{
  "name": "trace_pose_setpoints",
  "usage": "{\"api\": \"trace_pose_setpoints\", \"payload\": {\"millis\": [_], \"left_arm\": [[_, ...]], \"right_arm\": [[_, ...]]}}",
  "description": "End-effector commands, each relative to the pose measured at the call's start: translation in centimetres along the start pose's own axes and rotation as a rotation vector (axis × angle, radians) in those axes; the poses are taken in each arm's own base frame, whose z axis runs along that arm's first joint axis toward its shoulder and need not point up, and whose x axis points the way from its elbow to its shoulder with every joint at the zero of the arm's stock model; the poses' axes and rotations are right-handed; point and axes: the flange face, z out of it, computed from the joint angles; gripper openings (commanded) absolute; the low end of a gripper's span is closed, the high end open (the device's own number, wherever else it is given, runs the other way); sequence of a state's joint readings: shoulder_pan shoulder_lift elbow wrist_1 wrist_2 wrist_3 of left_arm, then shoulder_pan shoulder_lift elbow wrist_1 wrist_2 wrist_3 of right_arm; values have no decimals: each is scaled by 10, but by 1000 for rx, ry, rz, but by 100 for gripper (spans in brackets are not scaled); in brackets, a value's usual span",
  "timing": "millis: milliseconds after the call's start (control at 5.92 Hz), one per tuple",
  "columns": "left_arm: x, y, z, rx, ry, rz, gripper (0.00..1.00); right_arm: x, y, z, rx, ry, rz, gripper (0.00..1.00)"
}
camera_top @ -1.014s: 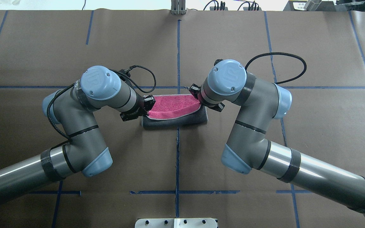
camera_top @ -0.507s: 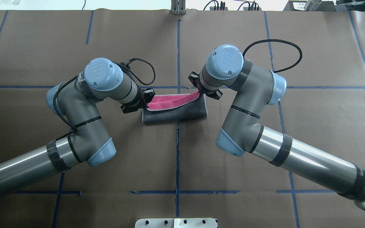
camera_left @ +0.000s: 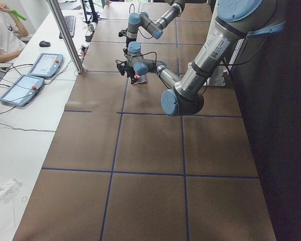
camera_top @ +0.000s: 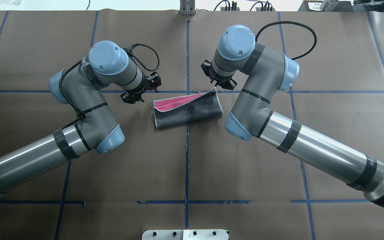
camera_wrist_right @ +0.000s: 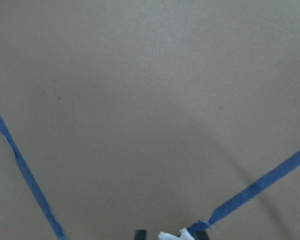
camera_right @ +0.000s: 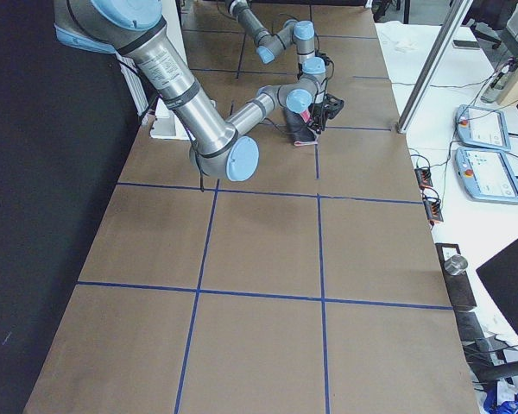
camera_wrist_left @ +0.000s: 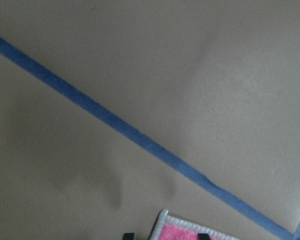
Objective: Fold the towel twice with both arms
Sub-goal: 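Move the left gripper to the folded strip's end while the right arm withdraws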
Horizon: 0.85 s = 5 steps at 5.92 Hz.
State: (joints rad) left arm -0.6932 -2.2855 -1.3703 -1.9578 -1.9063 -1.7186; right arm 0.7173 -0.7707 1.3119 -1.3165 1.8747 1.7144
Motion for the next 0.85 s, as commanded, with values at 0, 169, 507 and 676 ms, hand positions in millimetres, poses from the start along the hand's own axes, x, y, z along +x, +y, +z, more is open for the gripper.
{"api": "trace_pose_setpoints", "payload": {"millis": [0, 169, 507, 676], "left_arm": [[3, -5, -4, -1, 15, 12, 100], [3, 1, -8, -21, 42, 18, 100], [8, 62, -18, -132, 54, -34, 100], [11, 80, -22, -152, 51, -128, 99]], "right_arm": [[3, -30, -1, -6, 16, -4, 100], [3, -46, -11, -31, 10, -63, 100], [19, -85, -28, -98, 9, -79, 100], [40, -110, -38, -125, 3, -95, 100]]}}
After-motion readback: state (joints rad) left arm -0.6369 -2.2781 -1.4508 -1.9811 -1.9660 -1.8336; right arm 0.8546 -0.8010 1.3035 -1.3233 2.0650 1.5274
